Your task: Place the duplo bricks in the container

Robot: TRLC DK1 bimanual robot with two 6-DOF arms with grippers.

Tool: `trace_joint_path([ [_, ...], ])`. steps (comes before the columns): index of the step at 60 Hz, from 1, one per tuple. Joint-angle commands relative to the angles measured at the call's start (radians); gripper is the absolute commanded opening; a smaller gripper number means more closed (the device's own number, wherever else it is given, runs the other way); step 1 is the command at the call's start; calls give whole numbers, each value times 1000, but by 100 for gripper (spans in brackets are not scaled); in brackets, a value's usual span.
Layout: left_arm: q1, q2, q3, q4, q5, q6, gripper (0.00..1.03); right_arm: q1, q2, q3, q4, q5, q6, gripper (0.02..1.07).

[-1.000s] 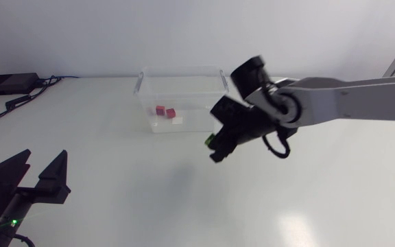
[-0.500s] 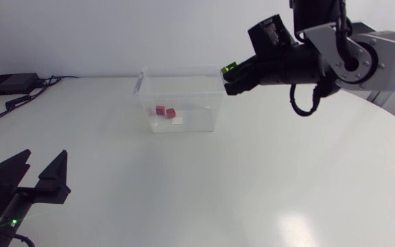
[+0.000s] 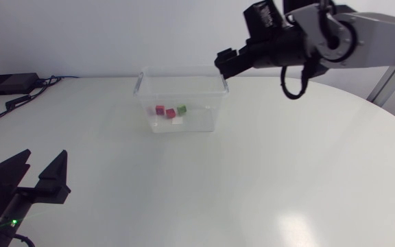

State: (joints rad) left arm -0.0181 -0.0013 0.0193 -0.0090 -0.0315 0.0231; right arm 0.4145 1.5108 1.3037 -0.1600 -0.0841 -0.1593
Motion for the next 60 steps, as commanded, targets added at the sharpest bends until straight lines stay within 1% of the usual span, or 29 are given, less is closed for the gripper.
trace_joint_path([
  [1,-6,-11,-19,9,-5,3,99,-37,-84,-37,7,1,18,102],
  [8,-6,-11,-19,9,-5,3,99,-60,-166,-103,-6,6,29,102],
  [17,-6,-11,-19,7,-5,3,99,-65,-294,-247,33,10,44,102],
  [23,-8,-11,-19,9,-5,3,99,-66,-393,-379,102,17,49,102],
  [27,-6,-11,-19,7,-5,3,99,-71,-472,-481,169,29,49,102],
  [31,-6,-11,-19,9,-5,3,99,-71,-543,-560,206,41,49,102],
  [43,-6,-11,-19,7,-5,3,99,-92,-715,-733,208,46,72,102],
  [52,-8,-11,-19,9,-5,3,99,-92,-925,-877,215,78,92,102],
  [56,-6,-11,-19,9,-5,3,99,-93,-1024,-937,200,90,100,102],
  [60,-5,-10,-19,9,-3,1,99,-115,-1057,-961,197,90,104,102],
])
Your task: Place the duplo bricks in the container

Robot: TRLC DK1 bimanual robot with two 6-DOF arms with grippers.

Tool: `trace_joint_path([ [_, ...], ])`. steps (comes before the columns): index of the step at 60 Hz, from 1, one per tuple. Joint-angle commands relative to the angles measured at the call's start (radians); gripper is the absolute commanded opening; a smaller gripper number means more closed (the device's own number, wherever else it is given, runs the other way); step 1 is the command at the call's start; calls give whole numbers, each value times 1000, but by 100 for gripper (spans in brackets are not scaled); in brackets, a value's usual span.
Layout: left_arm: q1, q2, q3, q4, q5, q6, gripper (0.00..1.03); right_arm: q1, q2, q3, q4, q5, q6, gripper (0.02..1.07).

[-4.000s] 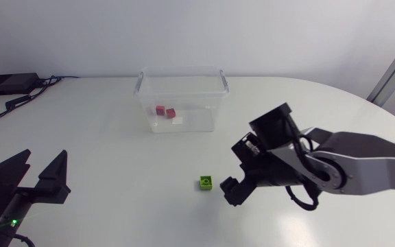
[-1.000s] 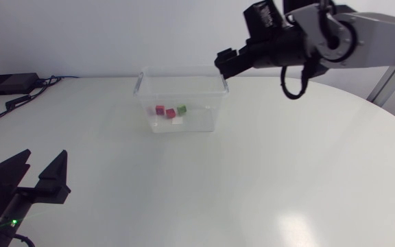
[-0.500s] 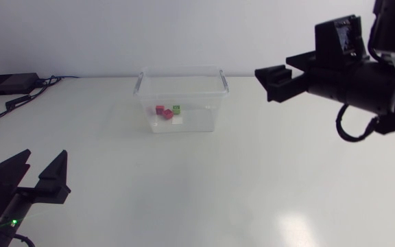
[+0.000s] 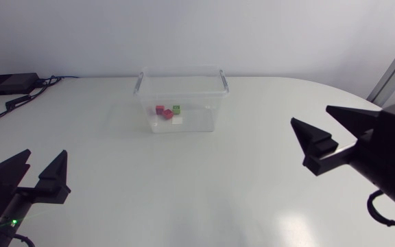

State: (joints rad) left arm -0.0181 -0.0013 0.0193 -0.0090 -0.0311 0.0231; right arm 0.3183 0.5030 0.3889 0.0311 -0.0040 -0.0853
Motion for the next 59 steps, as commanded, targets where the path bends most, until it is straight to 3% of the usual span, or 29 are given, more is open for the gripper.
trace_joint_path([
  [1,-4,-10,-19,9,-2,1,99,-25,-59,-54,5,10,31,102],
  [59,18,1,-19,9,31,-23,99,-318,-503,-389,-31,4,85,102],
])
